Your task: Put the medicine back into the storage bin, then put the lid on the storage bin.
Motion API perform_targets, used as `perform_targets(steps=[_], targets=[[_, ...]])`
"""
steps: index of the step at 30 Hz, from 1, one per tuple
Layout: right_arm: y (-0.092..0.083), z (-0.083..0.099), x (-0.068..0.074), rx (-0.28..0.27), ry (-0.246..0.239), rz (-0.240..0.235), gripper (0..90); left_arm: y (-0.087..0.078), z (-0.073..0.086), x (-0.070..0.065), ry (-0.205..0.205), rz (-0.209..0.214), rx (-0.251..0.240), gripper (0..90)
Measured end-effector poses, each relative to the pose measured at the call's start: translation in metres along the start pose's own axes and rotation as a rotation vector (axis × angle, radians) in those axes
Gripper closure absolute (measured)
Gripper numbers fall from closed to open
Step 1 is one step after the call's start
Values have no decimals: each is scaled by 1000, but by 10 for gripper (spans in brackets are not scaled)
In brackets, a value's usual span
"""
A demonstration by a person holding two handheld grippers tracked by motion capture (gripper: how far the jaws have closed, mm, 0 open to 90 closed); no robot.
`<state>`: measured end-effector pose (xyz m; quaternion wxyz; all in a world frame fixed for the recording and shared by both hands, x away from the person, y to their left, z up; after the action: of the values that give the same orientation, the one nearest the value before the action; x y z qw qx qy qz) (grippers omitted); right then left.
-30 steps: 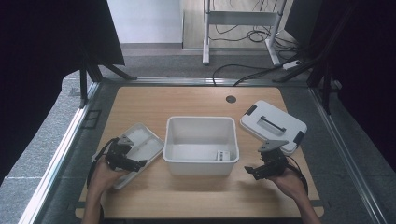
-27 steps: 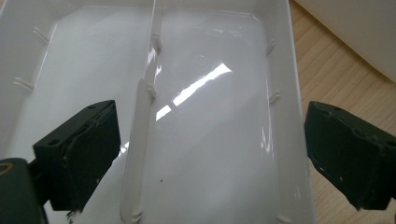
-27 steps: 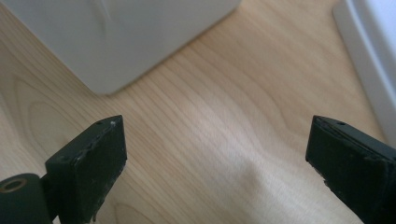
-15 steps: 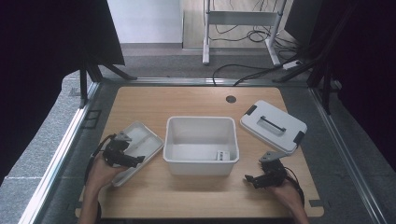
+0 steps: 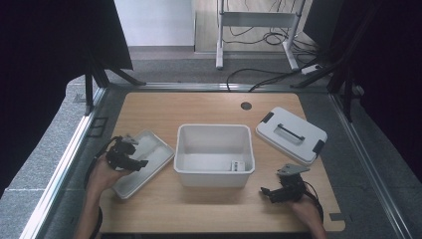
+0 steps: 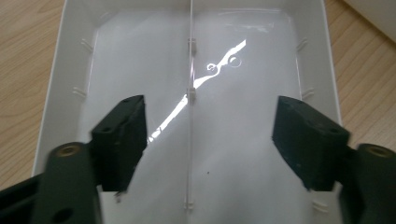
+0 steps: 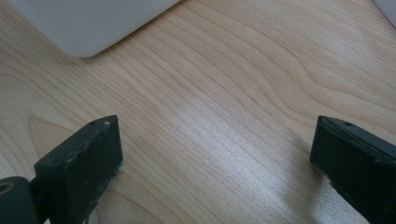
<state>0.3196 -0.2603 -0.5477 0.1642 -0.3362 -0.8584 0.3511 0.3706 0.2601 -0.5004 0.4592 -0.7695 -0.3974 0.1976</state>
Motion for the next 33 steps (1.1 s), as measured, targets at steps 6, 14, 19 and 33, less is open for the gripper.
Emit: perform_targets(steps=[6,14,19,33], targets=[[0,0,0,1,2,-1,17,9,-2,8,-2,12,40,443],[0,0,0,1,2,-1,17,20,0,14,-2,10,67,589],[0,0,0,1,3,-1,17,25,4,15,11,22,98,720],[0,0,0,1,2,-1,18,24,3,15,71,85,98,890]])
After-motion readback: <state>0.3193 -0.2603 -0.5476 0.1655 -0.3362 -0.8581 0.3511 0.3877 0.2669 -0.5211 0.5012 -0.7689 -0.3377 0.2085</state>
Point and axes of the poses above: each handheld gripper's, and its own axes: y roughly forward along the jaws, z roughly out of its underside, x roughly to its left, the point moved 4 cm from there along y, roughly forward along the jaws, and after that the axes turned 3 degrees about -z, right-handed, at the moved point
